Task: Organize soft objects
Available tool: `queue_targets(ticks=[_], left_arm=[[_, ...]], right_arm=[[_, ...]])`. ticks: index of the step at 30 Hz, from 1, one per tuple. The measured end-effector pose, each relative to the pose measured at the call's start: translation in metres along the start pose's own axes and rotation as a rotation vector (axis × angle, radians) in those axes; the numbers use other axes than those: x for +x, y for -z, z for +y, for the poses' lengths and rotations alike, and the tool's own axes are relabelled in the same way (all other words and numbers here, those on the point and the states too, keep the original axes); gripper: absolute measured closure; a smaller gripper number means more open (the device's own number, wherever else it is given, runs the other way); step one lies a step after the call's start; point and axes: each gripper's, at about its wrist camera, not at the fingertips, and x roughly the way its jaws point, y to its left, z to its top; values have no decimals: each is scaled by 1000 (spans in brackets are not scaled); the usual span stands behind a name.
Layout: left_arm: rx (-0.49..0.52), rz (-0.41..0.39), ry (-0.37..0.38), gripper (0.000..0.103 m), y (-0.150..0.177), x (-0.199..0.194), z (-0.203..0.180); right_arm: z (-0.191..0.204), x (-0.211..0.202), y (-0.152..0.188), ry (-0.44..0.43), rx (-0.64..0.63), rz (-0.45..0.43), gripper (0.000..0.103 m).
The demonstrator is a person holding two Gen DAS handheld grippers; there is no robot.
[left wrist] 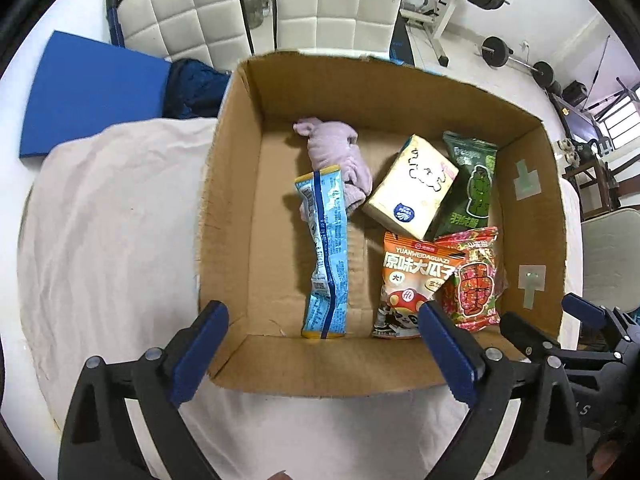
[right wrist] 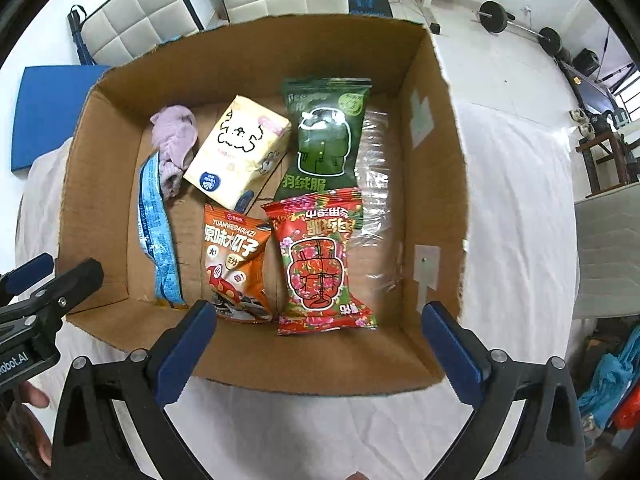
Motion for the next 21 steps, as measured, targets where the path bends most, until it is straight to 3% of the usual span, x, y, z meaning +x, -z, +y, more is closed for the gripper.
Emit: queue_targets(ticks=[4,9,13,21], left_arm=[[7,-81,-17,6,13,-36,-6],[28,-178,-20,4,42,-99,-19],[68,-289,-53,0,75,-161,-32],[50,-395,-26,0,139,-255,-43]], right_arm=[[-2,-24,5,-15,3,-33,0],[-10,-75,35,-40,10,-125,0],[-22,-134,73,-52,23,-203,0],[-34,-253,155,-67,12,-352,0]])
